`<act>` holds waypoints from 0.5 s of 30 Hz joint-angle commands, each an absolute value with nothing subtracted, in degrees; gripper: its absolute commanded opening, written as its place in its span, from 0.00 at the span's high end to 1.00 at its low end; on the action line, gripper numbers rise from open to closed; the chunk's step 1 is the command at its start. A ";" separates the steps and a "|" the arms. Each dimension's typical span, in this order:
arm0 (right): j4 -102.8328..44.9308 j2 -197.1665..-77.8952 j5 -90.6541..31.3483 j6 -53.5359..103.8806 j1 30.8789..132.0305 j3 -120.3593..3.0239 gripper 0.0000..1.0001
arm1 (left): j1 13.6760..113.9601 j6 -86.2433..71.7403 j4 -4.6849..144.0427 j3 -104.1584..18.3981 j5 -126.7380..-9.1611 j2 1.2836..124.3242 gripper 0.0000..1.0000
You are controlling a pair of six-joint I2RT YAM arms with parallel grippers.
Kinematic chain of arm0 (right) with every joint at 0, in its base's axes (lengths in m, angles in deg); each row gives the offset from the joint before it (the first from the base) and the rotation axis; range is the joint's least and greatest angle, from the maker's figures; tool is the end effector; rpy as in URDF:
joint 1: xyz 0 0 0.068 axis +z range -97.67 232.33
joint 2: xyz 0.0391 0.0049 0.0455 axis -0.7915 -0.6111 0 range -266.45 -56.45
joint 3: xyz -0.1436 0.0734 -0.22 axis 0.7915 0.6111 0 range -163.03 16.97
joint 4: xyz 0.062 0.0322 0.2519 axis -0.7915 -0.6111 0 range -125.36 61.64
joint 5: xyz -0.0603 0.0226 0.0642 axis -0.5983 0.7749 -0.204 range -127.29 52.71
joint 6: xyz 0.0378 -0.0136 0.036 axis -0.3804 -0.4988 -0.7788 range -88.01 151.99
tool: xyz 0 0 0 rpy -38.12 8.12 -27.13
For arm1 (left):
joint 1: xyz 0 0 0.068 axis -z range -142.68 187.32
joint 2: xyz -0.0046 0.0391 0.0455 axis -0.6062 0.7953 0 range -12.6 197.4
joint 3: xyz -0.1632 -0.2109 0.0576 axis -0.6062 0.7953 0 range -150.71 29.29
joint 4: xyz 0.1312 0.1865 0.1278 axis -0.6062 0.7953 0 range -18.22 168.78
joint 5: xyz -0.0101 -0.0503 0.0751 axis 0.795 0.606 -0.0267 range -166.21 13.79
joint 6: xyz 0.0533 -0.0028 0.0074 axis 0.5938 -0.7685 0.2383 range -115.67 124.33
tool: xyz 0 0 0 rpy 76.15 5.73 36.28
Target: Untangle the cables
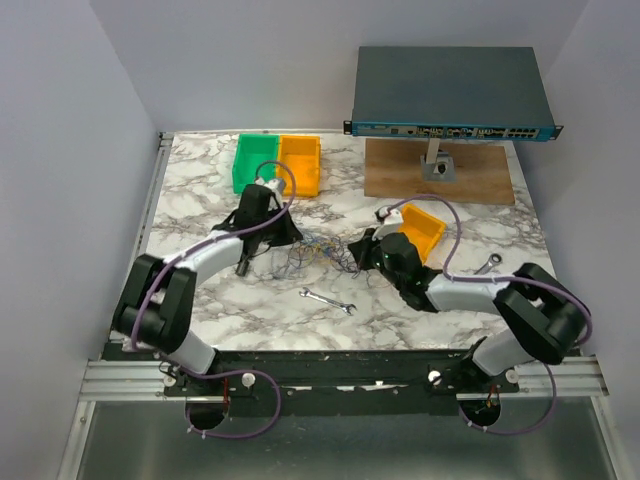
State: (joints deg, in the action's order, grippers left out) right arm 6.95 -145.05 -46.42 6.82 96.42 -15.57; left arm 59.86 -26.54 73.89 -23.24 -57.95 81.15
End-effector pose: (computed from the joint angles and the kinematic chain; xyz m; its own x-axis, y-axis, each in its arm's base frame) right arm 0.2210 0.2062 0.1689 -0.4773 0.1223 -0.8702 -0.4170 0.8401 0.3468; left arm 0.3093 -0.1405 0.1867 -0.8388 -0.1793 -0.5141 0.1682 0.8128 -0.5578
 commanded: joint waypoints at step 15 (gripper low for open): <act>18.16 -122.46 -87.59 0.12 96.51 2.34 0.99 | 56.04 -37.63 59.51 1.62 -93.34 46.63 1.00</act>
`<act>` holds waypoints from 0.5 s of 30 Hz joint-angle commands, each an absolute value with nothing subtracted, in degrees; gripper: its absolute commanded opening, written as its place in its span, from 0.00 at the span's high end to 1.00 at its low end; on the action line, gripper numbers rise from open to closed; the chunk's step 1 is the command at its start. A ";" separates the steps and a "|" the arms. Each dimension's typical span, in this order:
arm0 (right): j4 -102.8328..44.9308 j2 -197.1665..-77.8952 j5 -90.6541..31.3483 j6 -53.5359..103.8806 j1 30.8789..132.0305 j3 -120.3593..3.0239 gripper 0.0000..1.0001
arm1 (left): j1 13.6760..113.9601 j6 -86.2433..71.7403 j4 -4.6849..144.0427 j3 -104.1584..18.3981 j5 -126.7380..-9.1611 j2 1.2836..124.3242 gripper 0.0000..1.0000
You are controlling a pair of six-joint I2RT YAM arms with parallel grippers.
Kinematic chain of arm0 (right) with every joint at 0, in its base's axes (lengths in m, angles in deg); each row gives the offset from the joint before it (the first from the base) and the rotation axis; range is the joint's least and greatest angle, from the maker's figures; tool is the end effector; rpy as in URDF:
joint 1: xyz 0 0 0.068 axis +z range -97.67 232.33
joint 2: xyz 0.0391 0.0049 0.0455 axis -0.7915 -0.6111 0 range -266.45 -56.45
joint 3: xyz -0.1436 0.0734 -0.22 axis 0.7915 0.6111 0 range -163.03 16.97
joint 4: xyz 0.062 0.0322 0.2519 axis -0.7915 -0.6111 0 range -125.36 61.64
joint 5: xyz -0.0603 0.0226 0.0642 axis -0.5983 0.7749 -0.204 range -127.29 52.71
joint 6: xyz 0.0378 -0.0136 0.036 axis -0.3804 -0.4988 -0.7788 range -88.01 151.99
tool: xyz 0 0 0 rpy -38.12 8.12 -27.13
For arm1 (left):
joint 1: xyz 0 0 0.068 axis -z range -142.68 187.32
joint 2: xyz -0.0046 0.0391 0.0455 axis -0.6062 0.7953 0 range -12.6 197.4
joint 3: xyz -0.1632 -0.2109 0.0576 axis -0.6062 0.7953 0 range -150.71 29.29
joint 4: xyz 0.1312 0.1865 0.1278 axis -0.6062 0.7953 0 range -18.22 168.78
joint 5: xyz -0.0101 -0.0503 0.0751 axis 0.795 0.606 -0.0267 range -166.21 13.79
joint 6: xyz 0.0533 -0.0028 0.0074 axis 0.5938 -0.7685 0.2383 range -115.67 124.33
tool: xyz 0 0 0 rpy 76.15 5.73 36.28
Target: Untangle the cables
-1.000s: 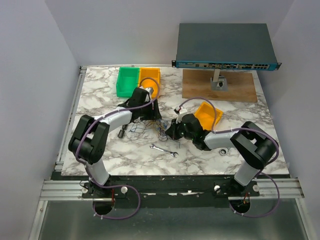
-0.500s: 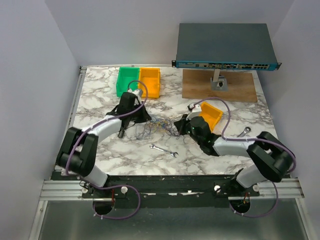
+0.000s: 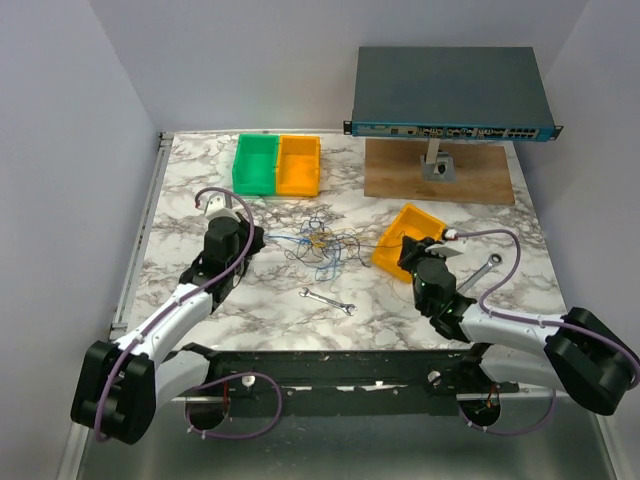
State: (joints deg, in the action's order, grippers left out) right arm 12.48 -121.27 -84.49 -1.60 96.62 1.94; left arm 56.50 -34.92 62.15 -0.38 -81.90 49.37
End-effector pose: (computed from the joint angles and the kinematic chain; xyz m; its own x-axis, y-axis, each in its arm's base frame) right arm 0.1677 0.1270 0.1887 -0.0684 0.4585 -0.8860 0.0986 0.8869 0.4514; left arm 0.2241 -0.0742 0.2242 -0.4341 -0.5155 -0.7388 -0.0439 0.8312 -0.5542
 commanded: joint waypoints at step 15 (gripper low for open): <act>27.37 -132.16 -36.96 16.08 96.54 -2.53 0.33 | 56.12 -28.98 42.56 0.45 -61.23 52.80 1.00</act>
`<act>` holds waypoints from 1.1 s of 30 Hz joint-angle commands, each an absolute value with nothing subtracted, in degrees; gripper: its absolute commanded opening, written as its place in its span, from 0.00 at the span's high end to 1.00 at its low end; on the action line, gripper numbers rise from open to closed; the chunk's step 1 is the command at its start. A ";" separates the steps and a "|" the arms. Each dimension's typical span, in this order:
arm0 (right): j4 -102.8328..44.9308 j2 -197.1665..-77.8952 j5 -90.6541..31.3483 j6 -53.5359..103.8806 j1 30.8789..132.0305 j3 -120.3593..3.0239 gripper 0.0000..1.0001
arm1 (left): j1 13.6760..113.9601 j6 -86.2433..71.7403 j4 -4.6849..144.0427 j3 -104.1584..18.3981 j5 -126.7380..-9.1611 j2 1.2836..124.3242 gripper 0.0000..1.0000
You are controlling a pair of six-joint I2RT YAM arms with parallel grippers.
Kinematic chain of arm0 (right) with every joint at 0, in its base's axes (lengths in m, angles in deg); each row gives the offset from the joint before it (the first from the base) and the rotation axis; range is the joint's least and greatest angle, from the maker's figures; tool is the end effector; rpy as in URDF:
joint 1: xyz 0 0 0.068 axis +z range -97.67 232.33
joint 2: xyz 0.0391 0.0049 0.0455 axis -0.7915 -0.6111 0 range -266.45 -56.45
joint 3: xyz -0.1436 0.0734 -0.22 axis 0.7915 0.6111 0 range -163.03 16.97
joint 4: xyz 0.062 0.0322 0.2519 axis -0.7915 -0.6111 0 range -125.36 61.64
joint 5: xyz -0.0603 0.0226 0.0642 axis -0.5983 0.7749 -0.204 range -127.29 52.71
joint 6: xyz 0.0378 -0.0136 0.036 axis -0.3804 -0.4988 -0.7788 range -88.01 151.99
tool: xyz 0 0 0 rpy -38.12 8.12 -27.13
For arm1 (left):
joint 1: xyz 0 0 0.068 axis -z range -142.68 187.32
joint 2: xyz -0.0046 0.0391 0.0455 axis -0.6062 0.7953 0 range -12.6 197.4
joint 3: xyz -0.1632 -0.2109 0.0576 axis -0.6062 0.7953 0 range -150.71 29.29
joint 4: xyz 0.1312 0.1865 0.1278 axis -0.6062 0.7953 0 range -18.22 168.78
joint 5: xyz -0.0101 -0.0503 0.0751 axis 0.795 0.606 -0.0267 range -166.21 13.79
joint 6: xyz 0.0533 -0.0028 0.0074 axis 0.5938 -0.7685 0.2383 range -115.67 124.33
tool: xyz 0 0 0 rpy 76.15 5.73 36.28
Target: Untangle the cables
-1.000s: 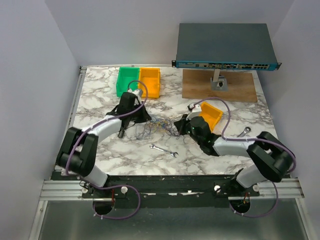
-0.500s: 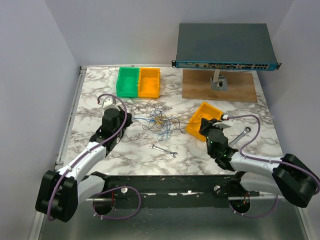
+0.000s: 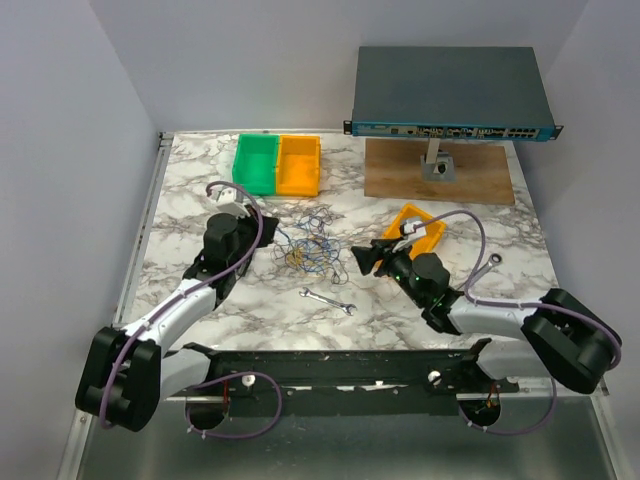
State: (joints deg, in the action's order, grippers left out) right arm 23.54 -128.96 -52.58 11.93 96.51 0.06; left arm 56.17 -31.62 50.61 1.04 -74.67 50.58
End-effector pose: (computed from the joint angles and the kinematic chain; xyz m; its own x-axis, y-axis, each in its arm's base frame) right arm 0.1763 0.1582 0.1900 -0.2095 0.2579 -0.9432 -0.4383 0.8375 0.3263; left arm 0.2292 -0.0793 0.2320 -0.3863 -0.4881 -0.7826 0.1495 0.8041 -0.5754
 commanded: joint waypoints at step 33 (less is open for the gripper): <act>1.00 -155.29 -59.20 8.02 98.39 -24.93 0.99 | 56.65 -31.49 52.44 0.55 -78.04 48.76 1.00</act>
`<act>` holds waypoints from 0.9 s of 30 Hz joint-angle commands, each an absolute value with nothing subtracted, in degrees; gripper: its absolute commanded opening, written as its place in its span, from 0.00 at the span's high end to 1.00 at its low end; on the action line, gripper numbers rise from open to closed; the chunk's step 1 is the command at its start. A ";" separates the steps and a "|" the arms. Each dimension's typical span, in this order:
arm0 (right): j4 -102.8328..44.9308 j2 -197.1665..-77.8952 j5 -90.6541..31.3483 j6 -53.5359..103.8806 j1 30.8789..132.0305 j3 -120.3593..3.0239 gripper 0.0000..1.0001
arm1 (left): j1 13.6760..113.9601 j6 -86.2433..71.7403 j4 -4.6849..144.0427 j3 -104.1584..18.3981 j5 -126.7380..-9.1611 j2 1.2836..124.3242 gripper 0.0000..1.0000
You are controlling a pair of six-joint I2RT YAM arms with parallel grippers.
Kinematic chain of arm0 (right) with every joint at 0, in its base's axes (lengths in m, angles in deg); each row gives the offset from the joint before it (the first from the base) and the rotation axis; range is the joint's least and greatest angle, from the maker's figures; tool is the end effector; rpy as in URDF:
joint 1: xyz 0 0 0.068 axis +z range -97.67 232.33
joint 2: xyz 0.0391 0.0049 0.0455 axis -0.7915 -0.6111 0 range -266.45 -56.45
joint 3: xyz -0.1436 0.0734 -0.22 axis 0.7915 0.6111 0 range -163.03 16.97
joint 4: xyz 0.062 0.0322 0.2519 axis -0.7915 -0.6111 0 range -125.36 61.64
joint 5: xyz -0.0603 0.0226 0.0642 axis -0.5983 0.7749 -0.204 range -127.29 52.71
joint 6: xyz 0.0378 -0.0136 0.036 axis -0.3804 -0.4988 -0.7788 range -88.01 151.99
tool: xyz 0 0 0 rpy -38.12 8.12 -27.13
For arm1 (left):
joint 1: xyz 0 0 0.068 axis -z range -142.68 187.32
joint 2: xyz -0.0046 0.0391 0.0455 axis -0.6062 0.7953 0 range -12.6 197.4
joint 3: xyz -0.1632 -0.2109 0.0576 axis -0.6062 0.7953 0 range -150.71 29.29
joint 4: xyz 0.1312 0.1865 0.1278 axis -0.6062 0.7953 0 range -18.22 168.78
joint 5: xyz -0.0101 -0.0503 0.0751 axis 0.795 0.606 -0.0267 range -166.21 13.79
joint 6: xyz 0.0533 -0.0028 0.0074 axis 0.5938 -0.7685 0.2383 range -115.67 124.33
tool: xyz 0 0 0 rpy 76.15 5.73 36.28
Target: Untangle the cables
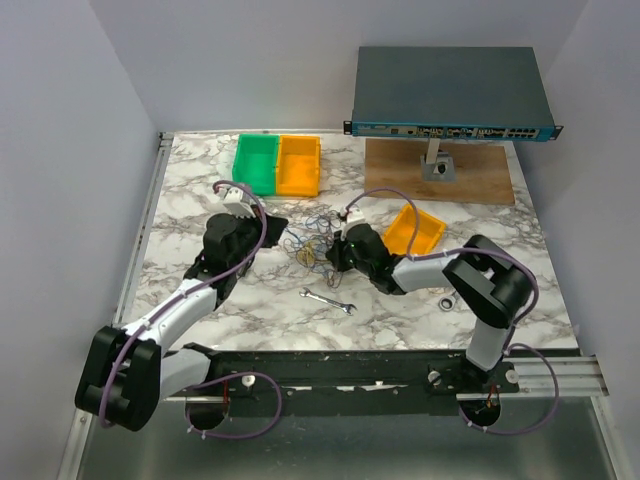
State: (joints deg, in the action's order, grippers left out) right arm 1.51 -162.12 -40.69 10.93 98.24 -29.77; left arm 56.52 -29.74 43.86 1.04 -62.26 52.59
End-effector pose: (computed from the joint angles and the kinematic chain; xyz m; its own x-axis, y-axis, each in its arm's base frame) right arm 0.2554 0.2606 0.1355 -0.5602 -0.0627 -0.8260 -0.5139 0.8083 0.2872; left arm 0.2317 -0.0898 0.2369 -0.4274 -0.4268 -0.7970 0.3679 0.7232 -0.5845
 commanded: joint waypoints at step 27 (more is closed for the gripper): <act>23.09 -137.72 -63.28 12.66 98.43 -6.85 0.99 | 60.01 -23.52 44.52 3.44 -71.21 43.95 0.33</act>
State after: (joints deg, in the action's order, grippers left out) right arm 16.59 -137.38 -74.40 9.14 98.43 -7.90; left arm 57.24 -32.97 55.09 4.21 -88.75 41.13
